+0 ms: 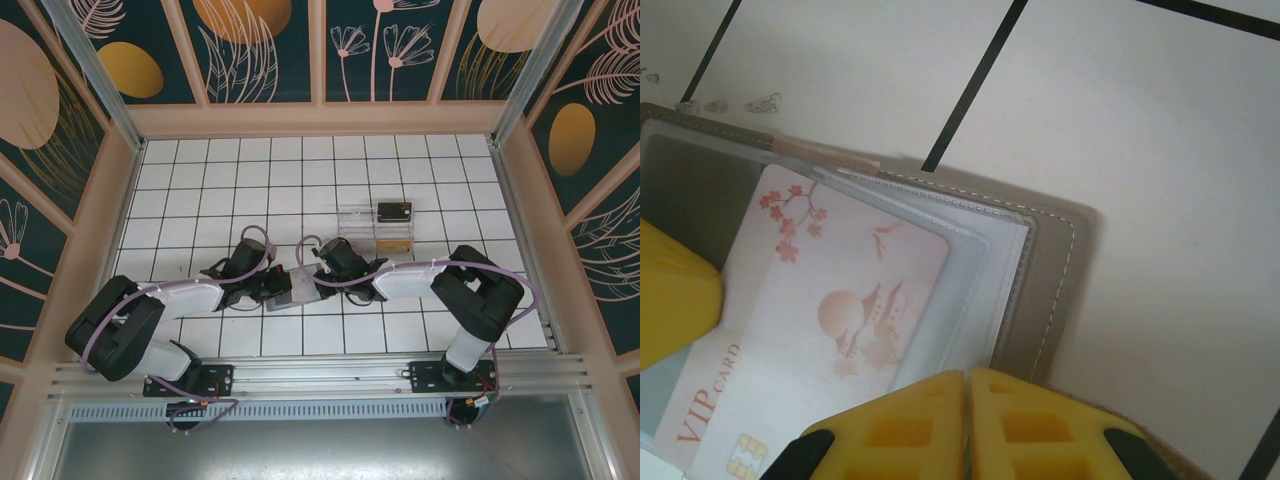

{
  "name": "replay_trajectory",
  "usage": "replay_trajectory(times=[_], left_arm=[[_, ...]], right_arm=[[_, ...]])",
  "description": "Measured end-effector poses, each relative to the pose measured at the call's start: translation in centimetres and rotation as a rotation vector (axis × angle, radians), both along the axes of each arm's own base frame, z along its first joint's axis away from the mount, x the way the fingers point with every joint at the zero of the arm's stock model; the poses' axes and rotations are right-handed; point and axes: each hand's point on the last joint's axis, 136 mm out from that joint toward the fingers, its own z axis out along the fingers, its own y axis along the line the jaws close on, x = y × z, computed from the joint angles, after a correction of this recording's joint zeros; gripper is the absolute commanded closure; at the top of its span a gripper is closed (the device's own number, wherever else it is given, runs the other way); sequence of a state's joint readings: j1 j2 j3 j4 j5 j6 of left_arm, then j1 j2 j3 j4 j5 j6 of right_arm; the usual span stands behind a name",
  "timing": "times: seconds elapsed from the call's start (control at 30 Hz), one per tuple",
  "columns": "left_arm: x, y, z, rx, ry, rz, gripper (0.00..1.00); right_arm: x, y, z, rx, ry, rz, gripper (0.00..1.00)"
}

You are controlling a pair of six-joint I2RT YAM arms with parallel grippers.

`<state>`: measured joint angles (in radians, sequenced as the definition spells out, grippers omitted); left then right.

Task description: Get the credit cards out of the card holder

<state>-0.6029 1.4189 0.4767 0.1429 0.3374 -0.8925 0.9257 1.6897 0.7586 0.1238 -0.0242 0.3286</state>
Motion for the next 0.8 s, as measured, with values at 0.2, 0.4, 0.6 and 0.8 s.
replay_trajectory(times=[0.2, 0.4, 0.6, 0.8], left_arm=[[0.0, 0.9, 0.3, 0.025, -0.003, 0.024, 1.00], [-0.3, 2.0, 0.0, 0.046, -0.005, 0.044, 1.00], [-0.5, 2.5, -0.2, 0.057, -0.008, 0.054, 1.00], [-1.1, 3.3, -0.2, 0.065, -0.013, 0.069, 1.00]], right_arm=[[0.0, 0.0, 0.0, 0.000, 0.000, 0.000, 0.88], [0.0, 0.0, 0.0, 0.000, 0.000, 0.000, 0.88], [0.0, 0.0, 0.0, 0.000, 0.000, 0.000, 0.88], [0.0, 0.0, 0.0, 0.000, 0.000, 0.000, 0.88]])
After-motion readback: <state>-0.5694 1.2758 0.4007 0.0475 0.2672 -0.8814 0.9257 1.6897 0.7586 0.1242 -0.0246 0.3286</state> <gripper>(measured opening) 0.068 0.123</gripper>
